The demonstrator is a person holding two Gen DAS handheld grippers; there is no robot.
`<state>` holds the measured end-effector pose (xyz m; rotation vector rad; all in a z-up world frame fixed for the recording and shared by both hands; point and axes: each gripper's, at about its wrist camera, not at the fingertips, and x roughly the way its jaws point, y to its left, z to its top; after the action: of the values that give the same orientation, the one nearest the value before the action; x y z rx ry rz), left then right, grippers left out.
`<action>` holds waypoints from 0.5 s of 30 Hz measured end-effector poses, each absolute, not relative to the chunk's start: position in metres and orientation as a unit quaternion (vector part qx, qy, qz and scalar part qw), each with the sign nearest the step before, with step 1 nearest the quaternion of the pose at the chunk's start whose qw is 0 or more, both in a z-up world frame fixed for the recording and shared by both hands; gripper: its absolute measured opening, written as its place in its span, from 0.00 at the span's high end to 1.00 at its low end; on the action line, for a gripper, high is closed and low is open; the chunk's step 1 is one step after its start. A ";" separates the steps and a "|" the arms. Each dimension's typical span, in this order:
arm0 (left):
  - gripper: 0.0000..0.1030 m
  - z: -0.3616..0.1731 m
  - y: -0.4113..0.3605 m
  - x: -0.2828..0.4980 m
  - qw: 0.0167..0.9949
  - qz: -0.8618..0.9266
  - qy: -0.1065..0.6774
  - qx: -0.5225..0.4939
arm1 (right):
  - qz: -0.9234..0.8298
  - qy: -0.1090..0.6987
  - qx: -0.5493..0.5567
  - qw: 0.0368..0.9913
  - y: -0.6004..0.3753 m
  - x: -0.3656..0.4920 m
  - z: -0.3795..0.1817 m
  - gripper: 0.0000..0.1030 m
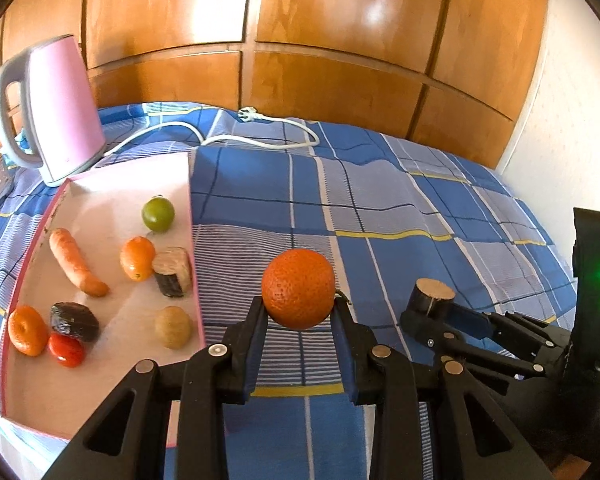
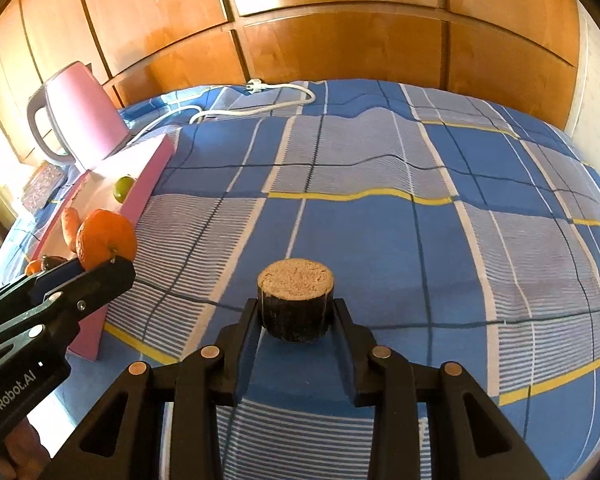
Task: Organize fruits
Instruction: 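Carry both items over the tray and open left tool while right tool releases the cylinder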
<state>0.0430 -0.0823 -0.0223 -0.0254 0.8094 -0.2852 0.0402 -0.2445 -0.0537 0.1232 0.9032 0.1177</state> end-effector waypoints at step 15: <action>0.69 -0.009 -0.001 0.059 0.927 -0.046 0.367 -0.059 | 0.139 0.421 0.017 0.896 -0.175 0.073 -0.028 0.66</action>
<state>0.0595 -0.0011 -0.0087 -0.1211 0.7515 -0.0945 0.0727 -0.1747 -0.0276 0.0348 0.8727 0.2885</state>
